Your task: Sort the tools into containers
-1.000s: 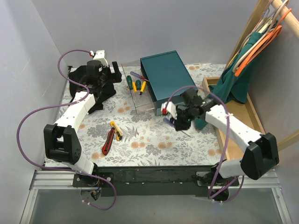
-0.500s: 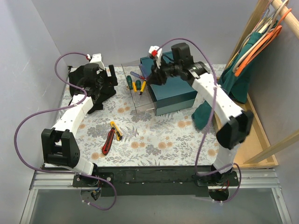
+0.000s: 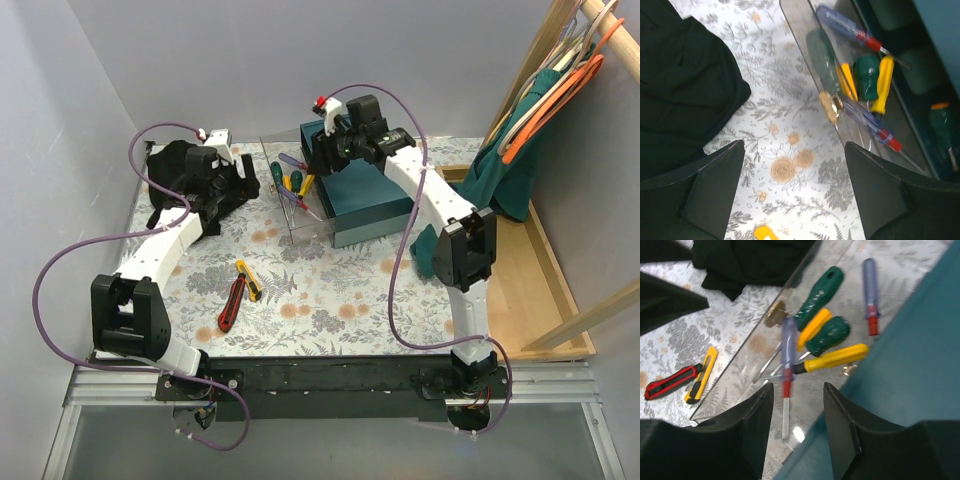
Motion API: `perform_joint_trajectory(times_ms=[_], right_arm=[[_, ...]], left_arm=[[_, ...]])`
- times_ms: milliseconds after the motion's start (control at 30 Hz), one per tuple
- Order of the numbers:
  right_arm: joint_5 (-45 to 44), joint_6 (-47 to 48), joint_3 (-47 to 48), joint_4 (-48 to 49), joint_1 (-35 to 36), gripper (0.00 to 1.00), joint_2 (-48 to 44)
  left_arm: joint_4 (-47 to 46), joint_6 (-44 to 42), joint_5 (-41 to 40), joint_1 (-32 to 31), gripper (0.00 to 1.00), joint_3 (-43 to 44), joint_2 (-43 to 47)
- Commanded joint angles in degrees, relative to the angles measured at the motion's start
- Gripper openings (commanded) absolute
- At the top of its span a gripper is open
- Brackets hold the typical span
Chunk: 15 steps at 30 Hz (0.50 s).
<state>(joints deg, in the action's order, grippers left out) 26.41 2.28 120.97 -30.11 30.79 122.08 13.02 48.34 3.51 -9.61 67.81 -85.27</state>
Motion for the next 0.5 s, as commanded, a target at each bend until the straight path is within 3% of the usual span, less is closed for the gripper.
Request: perform_joint_trajectory(times_ms=[0,100,133,167,200,233,467], right_arm=[[-4.6,-0.7,-0.9,2.9,-4.6,0.51,-7.3],[-6.0,0.6,-3.5,2.8,-7.4,0.46,-8.4],[-6.7,1.5,-4.0,2.8,-8.0,0.33,-8.5],[-7.9,3.1,-4.2,2.9,-9.5,0.25,-8.3],[-8.3,3.8,-4.2,2.9,-10.3,0.08,-7.9],[-8.6,4.2,-4.2,2.8,-11.1,0.01,-7.0],[-8.9,5.2,-6.0,1.8,-14.4,0.01,-3.3]], left_arm=[[-1.2,-1.1,6.2,-0.4,0.77,-2.9,1.7],[-2.9,-0.8,10.3,-0.3,0.46,-3.7,-0.1],[-3.1,-1.0,11.5,-0.4,0.35,-3.6,-0.8],[-3.4,-1.1,13.6,-0.4,0.1,-3.0,-2.0],[-3.8,-1.1,14.2,-0.5,0.03,-2.7,-2.3],[-4.3,-1.1,14.9,-0.7,0.0,-2.6,-2.9],[-8.9,1.6,21.6,-0.9,0.0,0.4,-8.3]])
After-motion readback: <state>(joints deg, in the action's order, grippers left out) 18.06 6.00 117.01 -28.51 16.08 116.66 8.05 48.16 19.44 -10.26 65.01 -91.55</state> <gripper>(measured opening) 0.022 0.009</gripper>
